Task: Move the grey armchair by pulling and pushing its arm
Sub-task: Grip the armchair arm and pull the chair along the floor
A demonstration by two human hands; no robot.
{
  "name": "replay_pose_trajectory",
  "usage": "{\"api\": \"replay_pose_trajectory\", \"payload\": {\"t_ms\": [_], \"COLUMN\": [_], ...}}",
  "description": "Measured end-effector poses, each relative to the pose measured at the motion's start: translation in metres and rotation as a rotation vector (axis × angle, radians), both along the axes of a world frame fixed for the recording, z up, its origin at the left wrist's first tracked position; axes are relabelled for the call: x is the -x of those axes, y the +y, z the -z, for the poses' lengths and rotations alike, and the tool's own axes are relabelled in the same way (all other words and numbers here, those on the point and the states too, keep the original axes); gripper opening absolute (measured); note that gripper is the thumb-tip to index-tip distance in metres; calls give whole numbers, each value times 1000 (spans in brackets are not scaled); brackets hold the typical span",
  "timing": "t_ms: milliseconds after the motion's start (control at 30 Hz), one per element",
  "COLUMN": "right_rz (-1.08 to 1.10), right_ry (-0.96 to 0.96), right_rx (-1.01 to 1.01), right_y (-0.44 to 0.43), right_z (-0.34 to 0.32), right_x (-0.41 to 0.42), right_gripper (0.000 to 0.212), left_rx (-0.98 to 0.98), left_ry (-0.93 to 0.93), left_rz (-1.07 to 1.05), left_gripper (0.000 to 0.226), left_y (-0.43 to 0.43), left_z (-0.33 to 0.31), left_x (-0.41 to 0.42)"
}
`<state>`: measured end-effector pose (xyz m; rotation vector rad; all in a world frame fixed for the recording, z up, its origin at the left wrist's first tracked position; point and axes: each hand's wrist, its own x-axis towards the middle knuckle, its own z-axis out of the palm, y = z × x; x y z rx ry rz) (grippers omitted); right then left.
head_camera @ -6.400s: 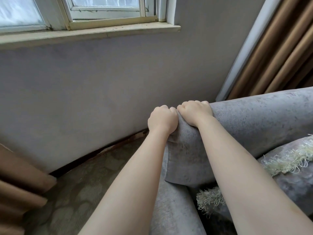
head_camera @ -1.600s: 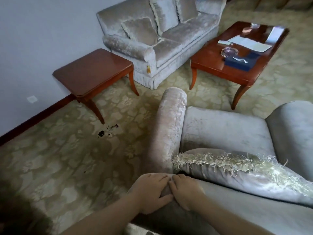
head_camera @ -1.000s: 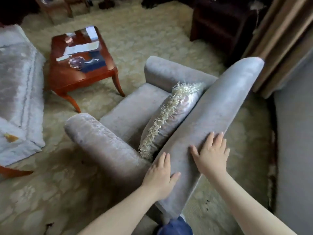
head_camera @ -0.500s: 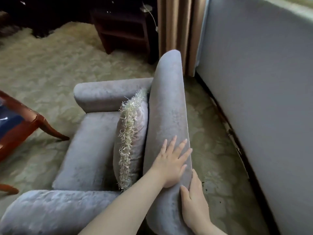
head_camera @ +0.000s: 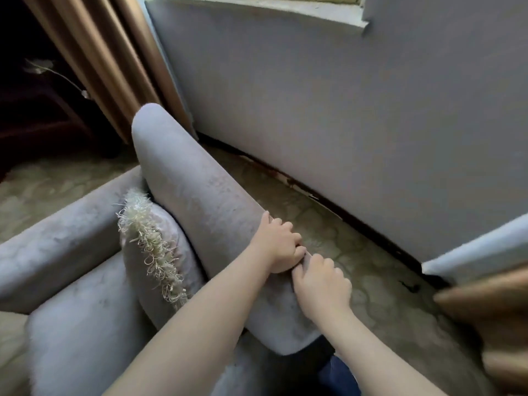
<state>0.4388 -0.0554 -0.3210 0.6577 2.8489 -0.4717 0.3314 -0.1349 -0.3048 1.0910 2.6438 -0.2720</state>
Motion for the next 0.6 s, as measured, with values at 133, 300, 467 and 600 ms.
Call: {"api": "replay_pose_trajectory", "payload": {"t_ms": [133, 300, 467, 600], "right_rz": [101, 191, 199, 194], "right_ry": [91, 131, 110, 137], "right_rx": [95, 73, -26, -45], "right_y": [2, 2, 1, 1], "right_z": [3, 14, 20, 22], "right_x": [-2, 2, 8, 5], "right_gripper": [38, 39, 51, 51], "left_rx": [28, -121, -155, -107], "left_ry": [12, 73, 129, 126], "left_rz": [-41, 70, 63, 48], "left_gripper": [49, 39, 40, 42], "left_y": [8, 9, 9, 11], "left_z": [4, 18, 25, 25], "left_x": [-6, -3, 0, -4]}}
